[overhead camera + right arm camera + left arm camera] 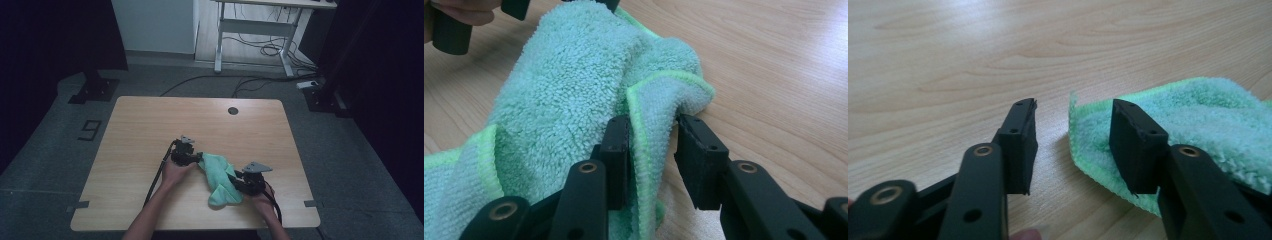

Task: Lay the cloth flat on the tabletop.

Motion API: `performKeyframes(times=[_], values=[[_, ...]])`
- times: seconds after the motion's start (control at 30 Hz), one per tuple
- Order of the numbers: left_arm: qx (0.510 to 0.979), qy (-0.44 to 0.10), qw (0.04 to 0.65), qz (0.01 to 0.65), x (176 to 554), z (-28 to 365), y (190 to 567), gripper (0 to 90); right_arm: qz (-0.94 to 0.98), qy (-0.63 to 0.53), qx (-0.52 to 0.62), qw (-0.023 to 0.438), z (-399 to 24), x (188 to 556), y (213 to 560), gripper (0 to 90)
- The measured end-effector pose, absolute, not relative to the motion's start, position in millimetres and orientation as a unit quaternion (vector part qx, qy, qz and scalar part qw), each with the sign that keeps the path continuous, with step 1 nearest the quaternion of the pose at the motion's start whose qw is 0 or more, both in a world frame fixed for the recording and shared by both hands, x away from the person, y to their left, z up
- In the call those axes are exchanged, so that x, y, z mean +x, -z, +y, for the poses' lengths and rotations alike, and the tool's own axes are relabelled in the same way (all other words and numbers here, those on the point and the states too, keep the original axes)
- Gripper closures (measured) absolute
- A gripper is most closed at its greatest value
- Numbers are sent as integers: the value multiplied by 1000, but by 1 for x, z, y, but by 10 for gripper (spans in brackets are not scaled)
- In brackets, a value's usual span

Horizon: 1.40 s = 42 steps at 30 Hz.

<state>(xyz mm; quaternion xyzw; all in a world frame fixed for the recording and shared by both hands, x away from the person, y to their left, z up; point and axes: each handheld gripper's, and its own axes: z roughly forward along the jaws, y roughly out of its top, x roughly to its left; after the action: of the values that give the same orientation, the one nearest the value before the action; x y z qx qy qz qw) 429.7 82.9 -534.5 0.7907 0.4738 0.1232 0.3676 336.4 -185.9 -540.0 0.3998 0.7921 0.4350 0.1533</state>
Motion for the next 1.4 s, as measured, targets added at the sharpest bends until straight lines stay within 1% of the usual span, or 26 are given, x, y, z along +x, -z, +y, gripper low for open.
performKeyframes(times=[0.1,0.17,0.3,0.37,0.4,0.43,0.5,0.53,0.57,0.6,0.63,0.77,0.8,0.9,0.93,0.97,1.0,1.03,1.07,1.23,1.33,1.4], values=[[791,-113,364,478,430,81,539,593,793,-432,400,155,-185,337,542,663],[794,-107,366,474,430,80,541,640,793,-432,399,157,-185,337,542,664],[795,-101,373,467,429,78,542,747,788,-438,403,158,-185,337,541,718],[797,-101,377,461,427,78,543,802,788,-437,403,163,-185,338,541,767],[797,-101,377,461,427,78,543,826,788,-437,403,163,-185,338,541,767],[796,-103,380,459,425,80,542,852,784,-440,406,165,-186,337,540,789],[796,-103,383,456,424,82,542,874,783,-442,406,163,-187,337,538,788],[796,-103,383,456,424,82,542,880,783,-442,406,163,-187,337,538,788],[794,-101,389,455,422,84,542,882,781,-446,404,164,-189,336,536,750],[794,-101,389,455,422,84,542,884,781,-446,404,164,-189,336,536,750],[794,-101,392,453,420,86,541,885,781,-443,402,179,-189,334,534,678],[795,-102,394,450,417,86,539,886,782,-428,400,213,-188,332,533,618],[796,-103,394,448,417,86,539,886,782,-424,400,221,-187,332,533,617],[796,-104,395,446,416,87,537,887,786,-421,390,231,-185,331,532,666],[796,-104,395,446,416,87,537,887,785,-421,390,233,-184,331,531,702],[796,-105,397,446,415,87,536,887,788,-420,387,230,-184,332,531,759],[796,-105,397,446,415,87,536,887,788,-420,387,230,-184,332,531,759],[795,-104,398,445,414,88,535,888,789,-418,389,228,-184,333,532,822],[795,-103,399,446,414,88,535,888,789,-418,392,222,-185,333,533,838],[790,-109,408,444,409,92,530,891,769,-444,411,206,-196,334,530,846],[786,-112,417,443,406,97,524,892,757,-458,418,207,-202,333,526,844],[779,-117,432,438,399,107,512,892,739,-481,426,202,-213,331,519,842]])
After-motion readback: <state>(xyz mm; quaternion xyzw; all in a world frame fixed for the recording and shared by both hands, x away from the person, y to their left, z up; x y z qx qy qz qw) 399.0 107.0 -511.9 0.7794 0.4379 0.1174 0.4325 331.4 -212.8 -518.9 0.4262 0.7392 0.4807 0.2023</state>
